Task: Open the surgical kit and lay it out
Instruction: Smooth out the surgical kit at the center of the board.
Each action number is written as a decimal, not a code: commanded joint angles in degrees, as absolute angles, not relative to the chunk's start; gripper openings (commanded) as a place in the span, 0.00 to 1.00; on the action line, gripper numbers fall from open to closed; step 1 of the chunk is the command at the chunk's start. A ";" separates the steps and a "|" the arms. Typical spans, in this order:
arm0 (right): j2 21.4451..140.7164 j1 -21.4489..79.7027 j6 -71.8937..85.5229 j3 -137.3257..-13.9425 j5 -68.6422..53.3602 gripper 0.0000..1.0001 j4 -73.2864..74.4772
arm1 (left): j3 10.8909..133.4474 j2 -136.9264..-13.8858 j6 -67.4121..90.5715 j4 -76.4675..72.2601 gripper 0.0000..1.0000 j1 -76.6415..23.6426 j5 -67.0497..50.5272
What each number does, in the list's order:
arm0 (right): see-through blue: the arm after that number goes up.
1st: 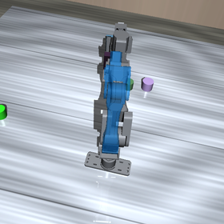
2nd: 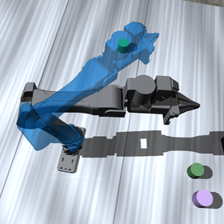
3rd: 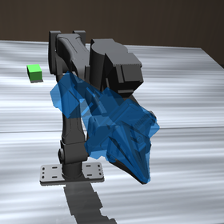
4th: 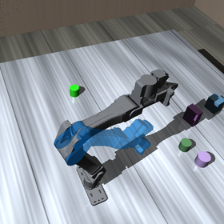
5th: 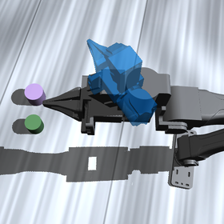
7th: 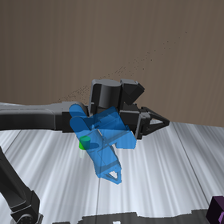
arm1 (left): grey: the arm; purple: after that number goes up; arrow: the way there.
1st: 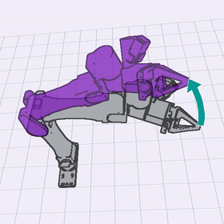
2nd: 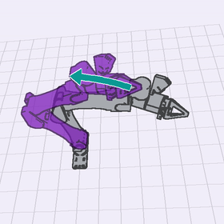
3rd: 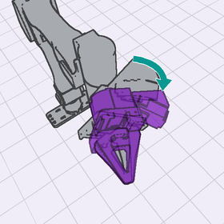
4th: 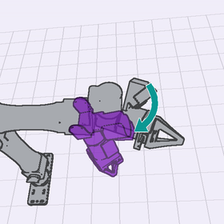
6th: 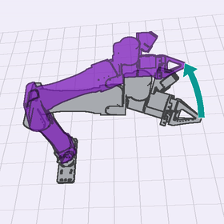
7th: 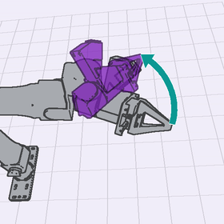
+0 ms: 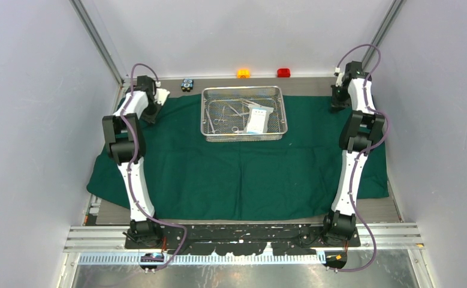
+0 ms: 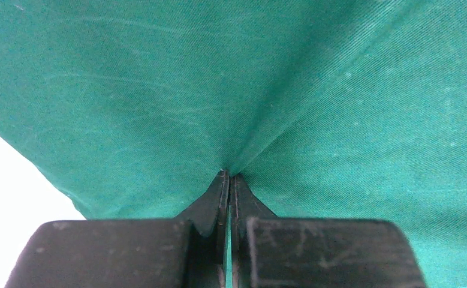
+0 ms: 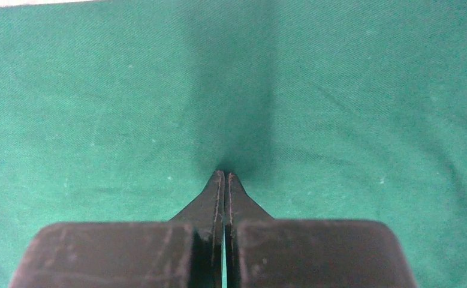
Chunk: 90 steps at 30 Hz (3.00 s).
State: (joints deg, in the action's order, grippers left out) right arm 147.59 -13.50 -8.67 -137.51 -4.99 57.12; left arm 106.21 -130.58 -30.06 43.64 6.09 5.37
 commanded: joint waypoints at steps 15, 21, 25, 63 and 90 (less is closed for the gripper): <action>158.78 -12.17 -10.43 -150.44 7.17 0.00 60.21 | 99.40 -129.92 -28.12 46.70 0.00 7.06 4.97; 160.37 -11.06 -10.85 -152.38 8.10 0.00 58.90 | 96.27 -128.54 -28.51 46.49 0.00 7.32 5.76; 160.57 -10.70 -10.99 -152.40 8.26 0.00 57.82 | 94.05 -127.23 -29.33 46.18 0.00 7.52 7.12; 143.84 -14.23 -1.40 -135.77 -10.30 0.86 50.67 | 108.15 -131.07 -25.53 51.73 0.00 5.80 4.61; 146.54 -10.81 -8.33 -131.01 -4.71 0.27 56.26 | 107.86 -130.53 -26.59 52.03 0.00 5.72 4.83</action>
